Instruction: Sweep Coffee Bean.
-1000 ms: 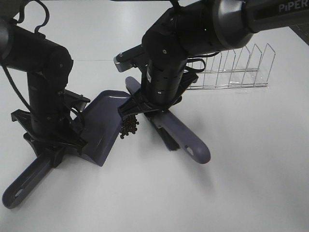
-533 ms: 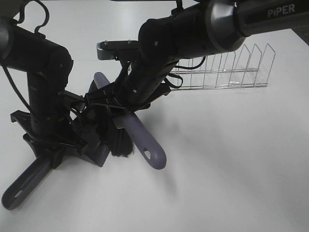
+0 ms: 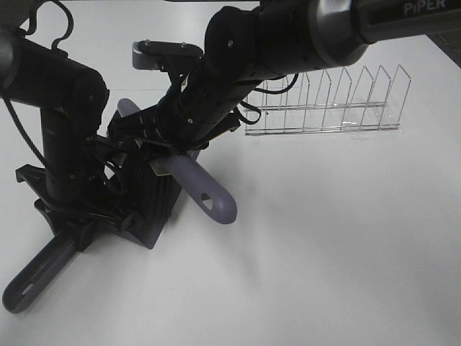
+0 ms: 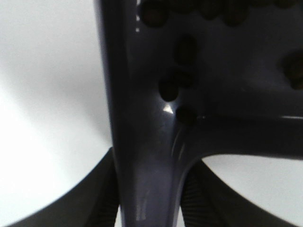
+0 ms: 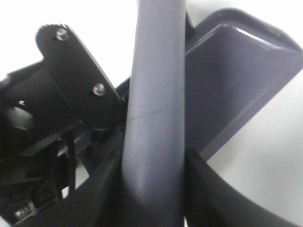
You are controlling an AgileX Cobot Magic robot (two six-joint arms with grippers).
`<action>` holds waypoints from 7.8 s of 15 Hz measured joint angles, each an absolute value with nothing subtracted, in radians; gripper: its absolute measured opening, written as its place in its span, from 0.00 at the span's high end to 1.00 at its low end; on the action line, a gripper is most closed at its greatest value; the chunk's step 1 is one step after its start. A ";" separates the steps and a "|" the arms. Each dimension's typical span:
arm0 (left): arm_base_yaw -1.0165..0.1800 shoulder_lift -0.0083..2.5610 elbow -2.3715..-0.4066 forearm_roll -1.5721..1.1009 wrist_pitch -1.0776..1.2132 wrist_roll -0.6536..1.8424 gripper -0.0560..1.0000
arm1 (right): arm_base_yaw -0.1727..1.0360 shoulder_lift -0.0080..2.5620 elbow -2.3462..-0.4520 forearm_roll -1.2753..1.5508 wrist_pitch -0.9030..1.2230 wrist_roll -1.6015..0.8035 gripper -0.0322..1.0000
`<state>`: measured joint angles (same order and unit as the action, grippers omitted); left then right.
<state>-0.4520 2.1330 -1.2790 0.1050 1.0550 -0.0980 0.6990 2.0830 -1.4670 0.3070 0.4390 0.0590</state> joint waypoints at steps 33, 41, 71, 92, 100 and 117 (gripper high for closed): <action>-0.243 2.051 -1.278 -0.116 0.989 -0.064 0.63 | 0.058 1.713 -1.180 -0.087 0.755 0.120 0.67; -0.243 2.051 -1.278 -0.116 0.989 -0.061 0.63 | 0.058 1.773 -1.180 -0.231 0.669 0.245 0.67; -0.243 2.051 -1.278 -0.116 0.988 -0.060 0.63 | 0.061 2.058 -1.428 -0.320 0.639 0.297 0.67; -0.243 2.051 -1.278 -0.160 1.034 -0.052 0.63 | 0.060 1.833 -1.428 -0.244 0.593 0.171 0.35; -0.291 2.198 -1.460 -0.191 1.034 -0.049 0.63 | 0.060 1.556 -1.202 -0.109 0.605 0.011 0.35; -0.299 2.219 -1.498 -0.202 0.959 -0.075 0.11 | 0.060 1.231 -0.941 -0.080 0.571 0.011 0.35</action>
<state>-0.2990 2.2190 -1.4980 -0.2020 0.9590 -0.0750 0.0600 1.2310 -0.9410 -0.0800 0.5710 0.0110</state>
